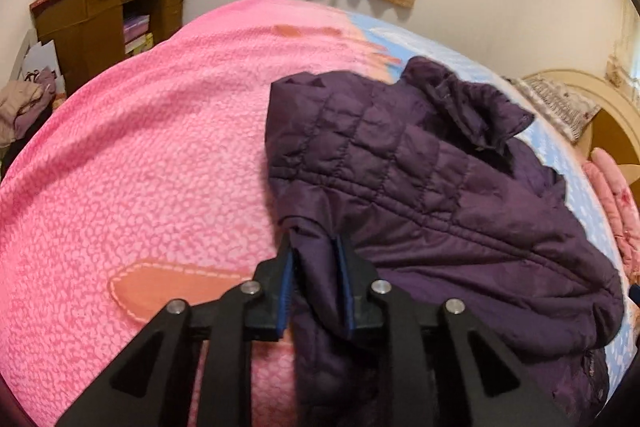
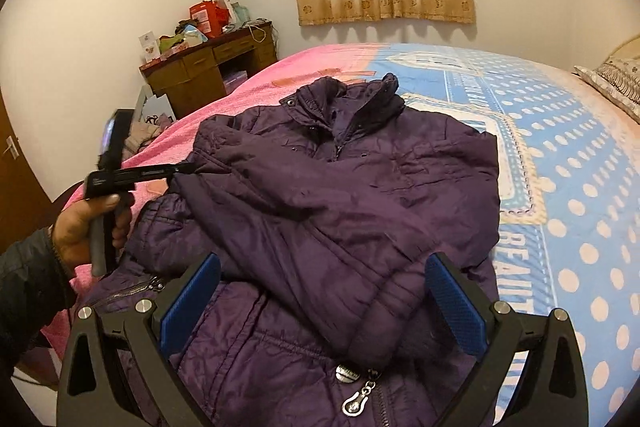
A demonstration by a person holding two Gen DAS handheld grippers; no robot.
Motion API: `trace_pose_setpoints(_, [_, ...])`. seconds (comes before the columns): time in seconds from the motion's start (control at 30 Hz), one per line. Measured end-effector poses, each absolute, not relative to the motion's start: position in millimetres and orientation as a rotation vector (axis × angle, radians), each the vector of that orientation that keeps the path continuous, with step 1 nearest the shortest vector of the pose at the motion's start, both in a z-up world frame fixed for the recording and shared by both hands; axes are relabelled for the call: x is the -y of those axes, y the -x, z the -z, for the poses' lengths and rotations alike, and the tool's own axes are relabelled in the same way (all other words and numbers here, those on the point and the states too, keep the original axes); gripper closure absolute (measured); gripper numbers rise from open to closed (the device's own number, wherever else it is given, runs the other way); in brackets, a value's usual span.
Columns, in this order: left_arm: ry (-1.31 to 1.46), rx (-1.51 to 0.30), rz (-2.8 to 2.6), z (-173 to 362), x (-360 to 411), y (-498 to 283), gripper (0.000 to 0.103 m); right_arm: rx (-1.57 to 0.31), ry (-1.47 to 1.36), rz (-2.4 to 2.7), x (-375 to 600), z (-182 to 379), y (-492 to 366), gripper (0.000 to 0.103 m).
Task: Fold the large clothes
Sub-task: 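Fold the held sleeve across the jacket body with the left gripper, then press the folded sleeves flat on the jacket with both grippers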
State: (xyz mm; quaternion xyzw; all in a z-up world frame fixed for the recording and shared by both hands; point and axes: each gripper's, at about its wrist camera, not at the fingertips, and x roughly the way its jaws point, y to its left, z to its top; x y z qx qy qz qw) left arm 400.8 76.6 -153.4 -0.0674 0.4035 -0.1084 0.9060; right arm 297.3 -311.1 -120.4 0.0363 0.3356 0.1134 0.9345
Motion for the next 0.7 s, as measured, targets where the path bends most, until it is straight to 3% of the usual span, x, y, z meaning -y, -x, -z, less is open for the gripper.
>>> trace_pose_setpoints(0.03, [0.116, -0.812, 0.197, 145.3, -70.7, -396.6, 0.065, -0.685, -0.065, -0.225, 309.3, 119.7, -299.6, 0.002])
trace_pose_setpoints(0.1, [0.092, -0.743, 0.185, 126.6, -63.6, -387.6, 0.058, -0.678, -0.052, -0.237, 303.5, 117.0, -304.9, 0.002])
trace_pose_setpoints(0.17, [0.055, -0.65, 0.196, 101.9, -49.1, -378.0, 0.037, -0.667, -0.015, -0.257, 293.5, 113.6, -309.9, 0.002])
trace_pose_setpoints(0.2, [0.029, -0.624, 0.19, 94.6, -41.9, -376.4, 0.016, -0.664, 0.001, -0.267, 289.4, 112.9, -312.2, 0.002])
trace_pose_setpoints(0.23, [-0.006, -0.581, 0.186, 85.0, -30.1, -375.9, 0.007, -0.668, 0.005, -0.287, 286.8, 113.7, -318.2, 0.002])
trace_pose_setpoints(0.37, [-0.099, -0.641, 0.18, 94.9, -2.8, -410.3, 0.005, -0.724, -0.017, -0.289, 291.9, 130.4, -348.1, 0.002])
trace_pose_setpoints(0.5, [-0.152, -0.846, 0.184, 149.8, 19.9, -439.9, 0.006, -0.796, -0.032, -0.258, 303.2, 157.2, -366.8, 0.002])
trace_pose_setpoints(0.7, [-0.239, -0.883, 0.139, 170.3, 29.1, -439.6, 0.0, -0.874, -0.013, -0.247, 307.0, 188.8, -377.1, 0.002])
